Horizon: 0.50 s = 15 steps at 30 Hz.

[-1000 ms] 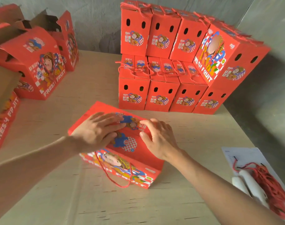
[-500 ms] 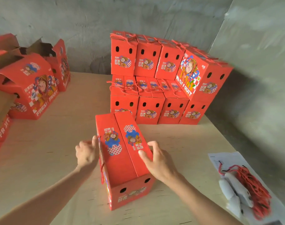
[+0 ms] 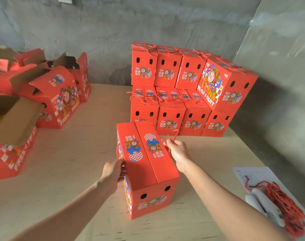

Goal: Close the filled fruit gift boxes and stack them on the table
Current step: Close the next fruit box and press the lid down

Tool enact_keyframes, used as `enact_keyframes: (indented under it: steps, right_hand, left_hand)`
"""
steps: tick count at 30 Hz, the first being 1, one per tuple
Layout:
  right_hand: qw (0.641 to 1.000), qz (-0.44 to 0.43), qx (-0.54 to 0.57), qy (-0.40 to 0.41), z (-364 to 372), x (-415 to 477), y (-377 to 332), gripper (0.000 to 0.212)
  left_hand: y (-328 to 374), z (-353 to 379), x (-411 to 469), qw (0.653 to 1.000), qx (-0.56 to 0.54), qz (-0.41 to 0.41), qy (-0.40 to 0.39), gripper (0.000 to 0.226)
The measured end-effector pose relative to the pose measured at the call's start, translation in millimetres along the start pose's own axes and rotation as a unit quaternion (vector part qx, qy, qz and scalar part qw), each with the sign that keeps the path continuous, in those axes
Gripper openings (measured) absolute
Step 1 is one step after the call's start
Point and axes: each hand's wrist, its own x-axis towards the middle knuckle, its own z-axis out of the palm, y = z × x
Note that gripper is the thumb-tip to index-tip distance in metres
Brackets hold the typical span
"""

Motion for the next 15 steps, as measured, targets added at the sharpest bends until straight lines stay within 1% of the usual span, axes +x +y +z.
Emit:
enact_keyframes:
  steps: [1,3,4,5,6,7,8,9,10,12,13,15]
  right_hand:
    - [0.999,-0.037,-0.021,0.007,1.2,-1.8,-7.9,0.028]
    - [0.988,-0.111,-0.108,0.009,1.8,-7.5,-24.0,0.035]
    - [0.981,-0.132,-0.143,0.000,1.9,-9.8,-29.4,0.036]
    - [0.978,-0.138,-0.153,-0.018,1.3,-12.5,-33.8,0.035]
    - [0.985,-0.120,-0.111,-0.057,-0.4,-16.7,-38.7,0.032]
    - [0.989,-0.086,-0.029,-0.113,-2.6,-21.3,-45.7,0.029]
    - [0.982,-0.065,0.057,-0.170,-5.5,-25.9,-55.0,0.024]
    - [0.968,-0.067,0.113,-0.215,-8.1,-29.3,-65.9,0.019]
    - [0.961,-0.089,0.114,-0.236,-9.5,-32.6,-76.7,0.014]
    - [0.962,-0.134,0.035,-0.237,-5.9,-41.3,-88.7,0.015]
    - [0.961,-0.139,0.005,-0.237,-2.3,-46.7,-90.9,0.017]
    - [0.954,-0.112,0.024,-0.278,6.6,-53.3,-88.8,0.022]
  left_hand:
    - [9.4,1.7,-3.3,0.997,0.030,0.066,0.015,0.028]
    - [33.7,5.9,-15.3,0.976,0.092,0.194,0.029,0.027]
    - [45.8,7.7,-21.0,0.963,0.114,0.242,0.026,0.030]
    - [57.2,9.4,-25.9,0.952,0.123,0.278,0.017,0.032]
    - [68.3,11.0,-30.4,0.943,0.126,0.308,0.004,0.034]
    - [79.5,12.8,-34.8,0.931,0.130,0.340,-0.011,0.033]
    - [90.3,14.9,-38.5,0.917,0.144,0.373,-0.021,0.030]
    - [100.2,17.6,-41.5,0.899,0.167,0.404,-0.025,0.029]
    - [109.5,20.3,-44.0,0.884,0.195,0.423,-0.023,0.030]
    - [121.9,24.4,-44.8,0.865,0.256,0.432,-0.010,0.035]
    - [123.4,25.1,-45.1,0.849,0.290,0.442,-0.001,0.038]
    - [120.3,25.4,-48.0,0.798,0.357,0.485,0.005,0.049]
